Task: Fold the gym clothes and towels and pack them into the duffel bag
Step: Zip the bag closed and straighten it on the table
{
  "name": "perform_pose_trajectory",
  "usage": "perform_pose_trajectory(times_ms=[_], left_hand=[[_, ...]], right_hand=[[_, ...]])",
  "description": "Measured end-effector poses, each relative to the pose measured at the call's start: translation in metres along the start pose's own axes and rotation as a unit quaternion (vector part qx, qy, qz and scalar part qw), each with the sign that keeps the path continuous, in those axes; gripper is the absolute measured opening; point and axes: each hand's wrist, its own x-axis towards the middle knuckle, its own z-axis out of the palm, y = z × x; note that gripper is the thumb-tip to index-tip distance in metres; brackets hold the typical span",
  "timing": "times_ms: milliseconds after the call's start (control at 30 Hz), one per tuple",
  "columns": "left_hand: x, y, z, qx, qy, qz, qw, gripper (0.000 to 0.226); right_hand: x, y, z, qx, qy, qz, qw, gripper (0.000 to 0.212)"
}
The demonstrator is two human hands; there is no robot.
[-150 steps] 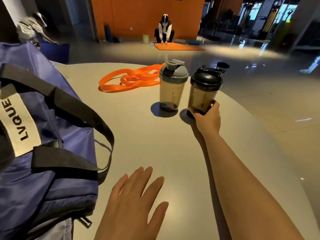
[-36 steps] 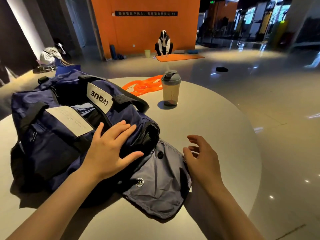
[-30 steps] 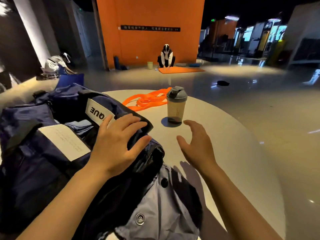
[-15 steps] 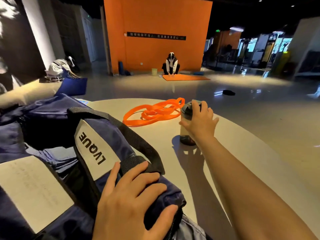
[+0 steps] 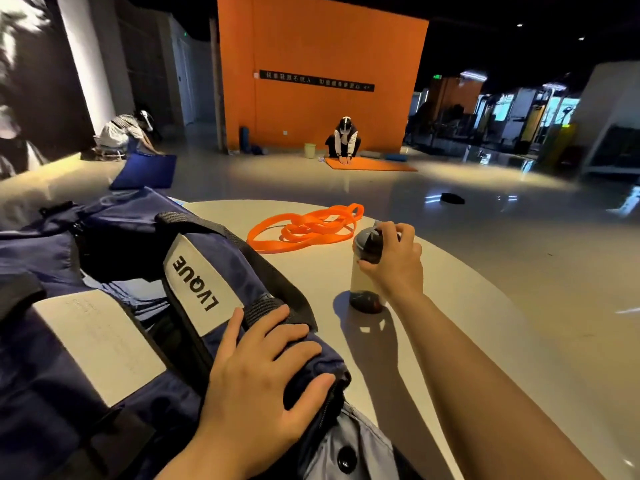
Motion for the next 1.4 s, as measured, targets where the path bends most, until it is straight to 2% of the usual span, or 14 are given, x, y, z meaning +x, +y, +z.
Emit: perform_pose_trajectory(times_ms=[200,333,533,667,833,967,1100,1233,1300,1400], left_hand=[[-0.007,0.010,-0.008,0.041,-0.033,-0.009,0.999,0.052],[-0.018,0.012,-0.012,0.049,-0.085,-0.029,0.995,0.065],[-0.093,0.016,-0.044,0.141,-0.082,0.016,0.987,0.060],[-0.136,0.006,-0.070,0.181,-0.052,-0.036,0.981,0.065],[-0.141,0.009,-0.084,0.136,-0.008,-0.082,0.987,0.044],[-0.135,0.019,-0.087,0.108,0.011,-0.141,0.984,0.029],[-0.127,0.034,-0.102,0.032,0.074,-0.168,0.982,0.012],[-0.113,0.045,-0.126,-0.042,0.120,-0.155,0.980,0.014],[-0.110,0.051,-0.133,-0.047,0.129,-0.125,0.983,0.015],[-0.110,0.062,-0.134,-0.042,0.135,-0.092,0.986,0.015]], right_hand=[[-0.071,0.013,-0.061,0.013,-0.001,-0.003,1.000,0.064],[-0.116,0.027,-0.098,0.011,0.013,-0.007,1.000,0.067],[-0.188,0.061,-0.159,0.022,0.075,0.003,0.997,0.071],[-0.223,0.069,-0.184,0.083,0.101,0.015,0.991,0.075],[-0.259,0.046,-0.202,0.238,0.119,0.063,0.962,0.074],[-0.287,0.007,-0.204,0.403,0.095,0.081,0.906,0.067],[-0.304,-0.021,-0.181,0.453,0.051,0.097,0.885,0.067],[-0.312,-0.050,-0.153,0.520,0.039,0.128,0.844,0.060],[-0.314,-0.067,-0.137,0.516,0.045,0.124,0.846,0.062],[-0.324,-0.087,-0.115,0.468,0.045,0.081,0.879,0.072]])
